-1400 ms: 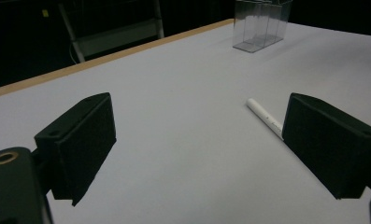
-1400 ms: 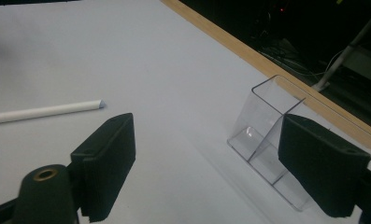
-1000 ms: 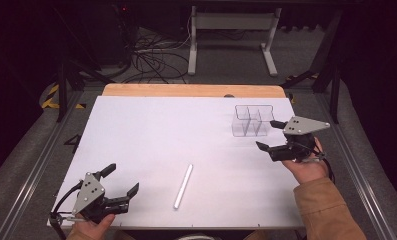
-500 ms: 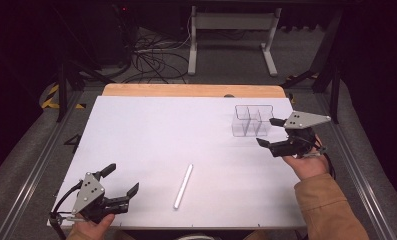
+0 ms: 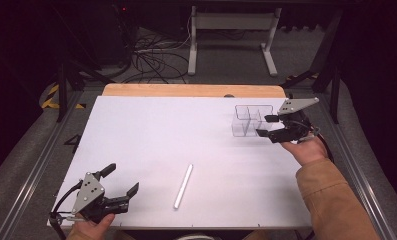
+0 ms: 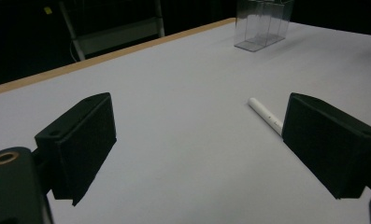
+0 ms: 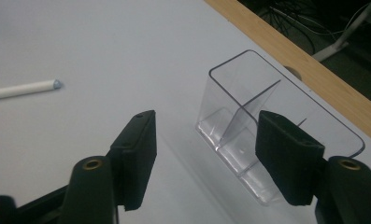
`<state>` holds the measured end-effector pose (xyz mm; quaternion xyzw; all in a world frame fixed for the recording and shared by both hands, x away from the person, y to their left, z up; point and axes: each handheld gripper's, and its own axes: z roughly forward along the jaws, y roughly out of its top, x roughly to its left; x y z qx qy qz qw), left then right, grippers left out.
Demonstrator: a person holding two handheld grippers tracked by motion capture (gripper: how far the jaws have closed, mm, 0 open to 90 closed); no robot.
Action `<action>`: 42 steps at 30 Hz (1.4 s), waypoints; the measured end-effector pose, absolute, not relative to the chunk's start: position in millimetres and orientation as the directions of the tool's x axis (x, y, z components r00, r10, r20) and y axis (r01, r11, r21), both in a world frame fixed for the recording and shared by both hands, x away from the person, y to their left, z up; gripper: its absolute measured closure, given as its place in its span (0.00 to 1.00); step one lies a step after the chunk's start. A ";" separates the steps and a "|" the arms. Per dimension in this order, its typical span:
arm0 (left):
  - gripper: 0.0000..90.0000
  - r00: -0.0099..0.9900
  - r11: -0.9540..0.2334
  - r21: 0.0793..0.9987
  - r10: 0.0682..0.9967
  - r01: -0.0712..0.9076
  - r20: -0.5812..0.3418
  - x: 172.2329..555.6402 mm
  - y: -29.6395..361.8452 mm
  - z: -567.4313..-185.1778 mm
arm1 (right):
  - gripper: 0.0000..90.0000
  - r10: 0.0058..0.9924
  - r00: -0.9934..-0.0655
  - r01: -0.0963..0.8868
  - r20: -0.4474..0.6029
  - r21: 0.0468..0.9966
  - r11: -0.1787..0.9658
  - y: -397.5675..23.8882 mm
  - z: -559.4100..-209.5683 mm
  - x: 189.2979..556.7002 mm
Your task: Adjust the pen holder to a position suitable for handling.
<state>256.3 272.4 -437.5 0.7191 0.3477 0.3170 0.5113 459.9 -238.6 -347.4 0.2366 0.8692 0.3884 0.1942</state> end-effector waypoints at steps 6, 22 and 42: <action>0.12 0.559 -0.240 0.954 0.823 0.179 0.102 256.2 271.8 -437.5 | 0.45 0.545 -0.814 0.256 -0.202 0.717 0.649 -235.5 -350.0 474.6; 0.12 0.558 -0.237 0.954 0.824 0.183 0.097 256.7 272.1 -438.2 | 0.53 0.493 -0.827 0.242 -0.271 0.620 0.747 -222.7 -362.9 505.3; 0.12 0.556 -0.236 0.954 0.826 0.185 0.097 256.9 272.3 -438.5 | 0.56 0.501 -0.830 0.298 -0.243 0.566 0.768 -210.3 -386.4 531.0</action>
